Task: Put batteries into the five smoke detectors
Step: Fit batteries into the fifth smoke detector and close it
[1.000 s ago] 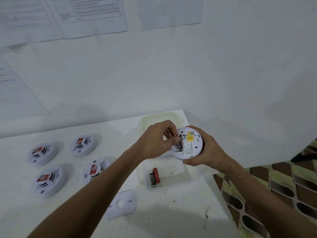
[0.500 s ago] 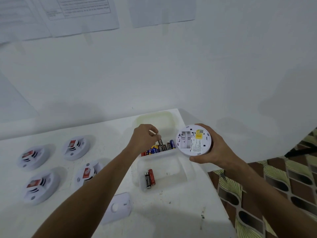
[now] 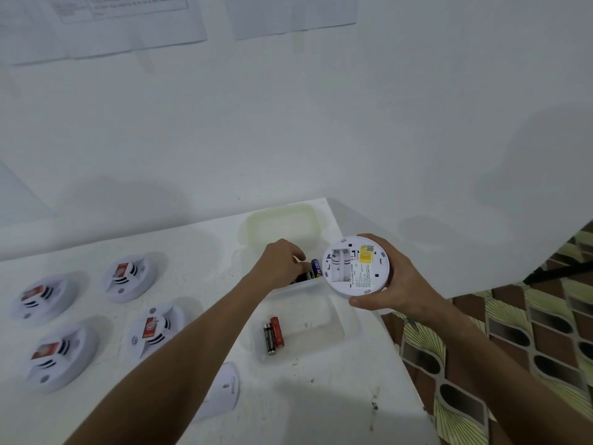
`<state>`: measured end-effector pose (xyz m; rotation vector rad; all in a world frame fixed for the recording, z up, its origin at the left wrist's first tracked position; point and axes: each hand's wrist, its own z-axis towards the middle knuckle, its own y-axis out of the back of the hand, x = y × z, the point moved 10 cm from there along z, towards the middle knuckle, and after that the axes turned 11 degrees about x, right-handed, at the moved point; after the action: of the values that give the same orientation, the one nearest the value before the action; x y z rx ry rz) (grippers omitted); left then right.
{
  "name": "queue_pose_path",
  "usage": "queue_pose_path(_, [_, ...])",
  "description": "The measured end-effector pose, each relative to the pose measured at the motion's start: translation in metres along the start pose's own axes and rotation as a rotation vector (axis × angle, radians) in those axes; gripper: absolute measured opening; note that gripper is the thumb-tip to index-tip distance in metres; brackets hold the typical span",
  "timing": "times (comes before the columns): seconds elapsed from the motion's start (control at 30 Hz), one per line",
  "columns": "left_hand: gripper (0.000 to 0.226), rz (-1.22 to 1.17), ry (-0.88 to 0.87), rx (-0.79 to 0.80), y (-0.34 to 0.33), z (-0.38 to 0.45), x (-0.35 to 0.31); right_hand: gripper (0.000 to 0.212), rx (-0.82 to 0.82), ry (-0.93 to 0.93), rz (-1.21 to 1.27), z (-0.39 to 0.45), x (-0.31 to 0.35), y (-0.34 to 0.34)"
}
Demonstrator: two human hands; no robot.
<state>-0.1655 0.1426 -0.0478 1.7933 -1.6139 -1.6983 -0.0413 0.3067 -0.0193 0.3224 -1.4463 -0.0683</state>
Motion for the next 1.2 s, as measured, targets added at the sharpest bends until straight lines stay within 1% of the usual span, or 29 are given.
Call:
queue_pose_path(0.17, [0.034, 0.016, -0.034, -0.039, 0.010, -0.020, -0.005, 0.087, 0.042, -0.001, 0.006, -0.005, 0.000, -0.010])
queue_pose_path(0.37, [0.028, 0.032, -0.081, -0.119, 0.025, -0.073, -0.007, 0.086, 0.070, 0.002, 0.025, -0.015, 0.003, -0.020])
queue_pose_path(0.43, [0.029, 0.051, -0.084, -0.112, 0.024, -0.090, -0.004, 0.087, 0.088, 0.006, 0.034, -0.018, 0.005, -0.024])
queue_pose_path(0.47, [0.031, 0.070, -0.079, -0.083, 0.021, -0.096, -0.002, 0.087, 0.100, 0.003, 0.039, -0.019, 0.005, -0.026])
queue_pose_path(0.53, [0.038, 0.160, -0.056, 0.014, 0.008, -0.106, 0.003, 0.087, 0.126, 0.002, 0.042, -0.021, 0.006, -0.032])
queue_pose_path(0.6, [0.043, 0.336, -0.024, 0.092, -0.004, -0.110, 0.006, 0.087, 0.143, 0.007, 0.038, -0.022, 0.007, -0.036])
queue_pose_path(0.73, [0.046, 0.582, 0.049, 0.120, -0.016, -0.109, 0.006, 0.088, 0.168, 0.010, 0.042, -0.022, 0.010, -0.043])
queue_pose_path(0.8, [0.042, 0.747, 0.055, 0.136, -0.020, -0.106, -0.002, 0.087, 0.182, 0.012, 0.040, -0.022, 0.011, -0.046])
queue_pose_path(0.9, [0.026, 0.926, 0.078, 0.134, -0.023, -0.105, -0.009, 0.087, 0.192, 0.020, 0.047, -0.023, 0.012, -0.047])
queue_pose_path(1.03, [0.032, 1.054, 0.104, 0.073, -0.028, -0.104, -0.010, 0.086, 0.194, 0.013, 0.048, -0.026, 0.009, -0.046])
queue_pose_path(1.1, [0.027, 1.063, 0.118, 0.064, -0.029, -0.103, -0.009, 0.087, 0.196, 0.004, 0.044, -0.028, 0.006, -0.045])
queue_pose_path(1.2, [0.014, 1.045, 0.141, 0.086, -0.033, -0.103, -0.005, 0.089, 0.201, -0.005, 0.044, -0.029, 0.003, -0.044])
